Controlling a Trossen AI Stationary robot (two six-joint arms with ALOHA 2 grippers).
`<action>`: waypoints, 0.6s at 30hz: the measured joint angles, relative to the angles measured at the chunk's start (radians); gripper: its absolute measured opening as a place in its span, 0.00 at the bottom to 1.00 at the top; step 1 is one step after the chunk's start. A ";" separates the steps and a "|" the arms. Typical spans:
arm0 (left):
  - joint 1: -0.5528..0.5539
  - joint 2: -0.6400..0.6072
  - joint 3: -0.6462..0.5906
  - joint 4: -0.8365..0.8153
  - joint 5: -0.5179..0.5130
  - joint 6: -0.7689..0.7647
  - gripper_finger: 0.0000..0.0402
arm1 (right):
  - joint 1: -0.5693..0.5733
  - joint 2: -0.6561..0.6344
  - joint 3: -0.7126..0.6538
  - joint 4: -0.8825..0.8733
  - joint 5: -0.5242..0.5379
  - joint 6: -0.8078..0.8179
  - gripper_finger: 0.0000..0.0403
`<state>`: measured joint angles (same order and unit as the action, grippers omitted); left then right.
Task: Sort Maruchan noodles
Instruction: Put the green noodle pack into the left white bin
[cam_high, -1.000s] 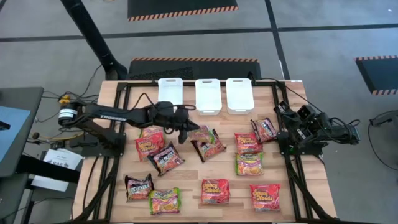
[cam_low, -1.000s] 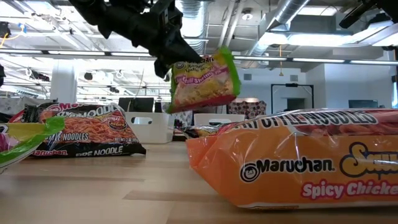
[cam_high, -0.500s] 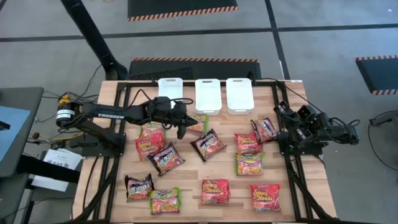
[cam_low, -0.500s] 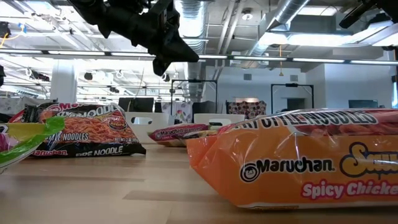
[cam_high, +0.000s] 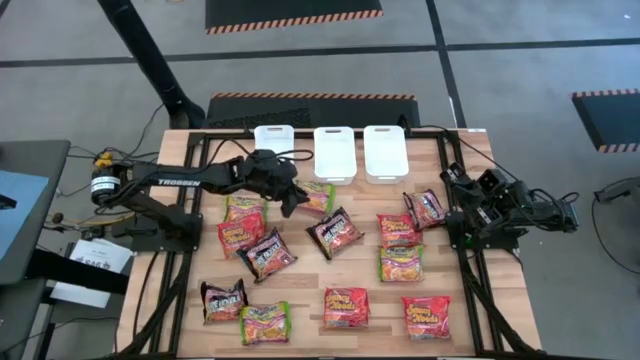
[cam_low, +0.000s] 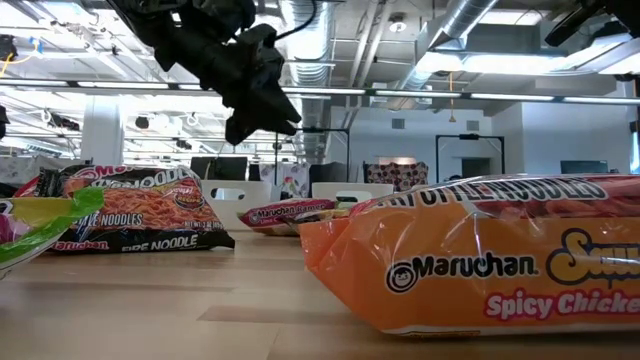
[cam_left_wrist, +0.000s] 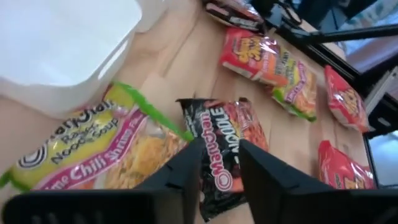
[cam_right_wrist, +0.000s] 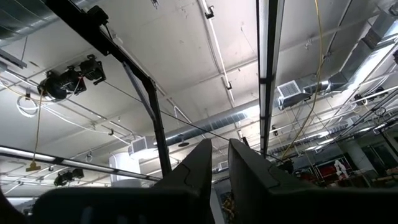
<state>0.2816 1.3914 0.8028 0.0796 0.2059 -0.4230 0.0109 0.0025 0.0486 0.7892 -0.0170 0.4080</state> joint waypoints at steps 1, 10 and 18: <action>0.000 0.000 0.000 -0.002 -0.026 -0.011 0.29 | 0.000 0.000 0.000 -0.001 0.000 0.000 0.22; -0.011 0.001 0.024 -0.028 -0.075 -0.034 0.40 | 0.000 0.000 0.000 -0.003 0.043 0.000 0.39; -0.008 0.001 0.280 -0.256 -0.117 0.169 0.39 | 0.000 0.000 0.000 -0.003 0.043 0.000 0.47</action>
<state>0.2737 1.3926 1.0829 -0.1760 0.0890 -0.2538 0.0109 0.0025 0.0486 0.7863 0.0265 0.4084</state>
